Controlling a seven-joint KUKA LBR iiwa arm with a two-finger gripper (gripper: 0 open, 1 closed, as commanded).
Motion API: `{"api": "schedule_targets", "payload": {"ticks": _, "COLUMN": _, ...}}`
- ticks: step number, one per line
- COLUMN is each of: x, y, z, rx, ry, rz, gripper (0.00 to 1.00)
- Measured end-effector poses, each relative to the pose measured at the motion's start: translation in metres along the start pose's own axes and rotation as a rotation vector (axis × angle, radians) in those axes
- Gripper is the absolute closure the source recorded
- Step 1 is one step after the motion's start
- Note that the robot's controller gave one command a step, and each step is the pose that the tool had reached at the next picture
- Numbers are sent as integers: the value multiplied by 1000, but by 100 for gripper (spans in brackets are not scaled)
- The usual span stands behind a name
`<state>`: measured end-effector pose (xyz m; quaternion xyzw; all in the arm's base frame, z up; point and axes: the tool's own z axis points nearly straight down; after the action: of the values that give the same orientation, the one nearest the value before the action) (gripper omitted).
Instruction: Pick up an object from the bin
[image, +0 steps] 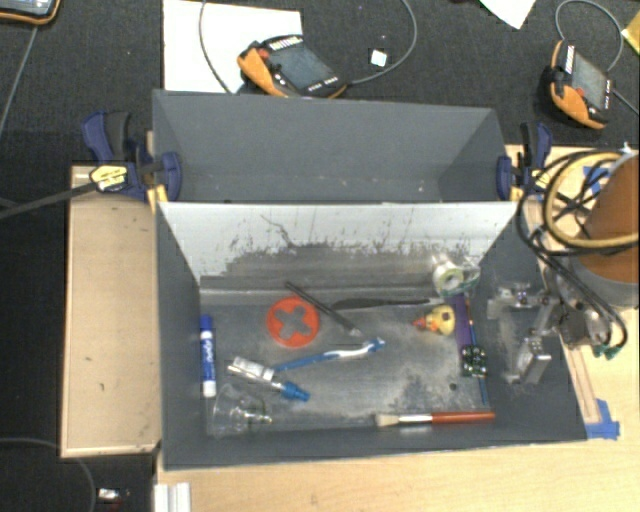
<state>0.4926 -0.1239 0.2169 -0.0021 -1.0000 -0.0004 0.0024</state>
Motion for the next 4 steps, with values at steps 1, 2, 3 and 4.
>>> {"api": "schedule_targets", "payload": {"ticks": 1, "x": -2, "y": 1, "z": -4, "rx": 2, "ry": -8, "rz": -6, "gripper": 0}}
{"api": "schedule_targets", "payload": {"ticks": 2, "x": -82, "y": 31, "z": 129, "rx": 1, "ry": -16, "rz": 90, "gripper": 0}}
{"api": "schedule_targets", "payload": {"ticks": 3, "x": -96, "y": 52, "z": 51, "rx": -1, "ry": -27, "rz": 325, "gripper": 0}}
{"api": "schedule_targets", "payload": {"ticks": 4, "x": -94, "y": 68, "z": 116, "rx": -1, "ry": -4, "rz": 330, "gripper": 0}}
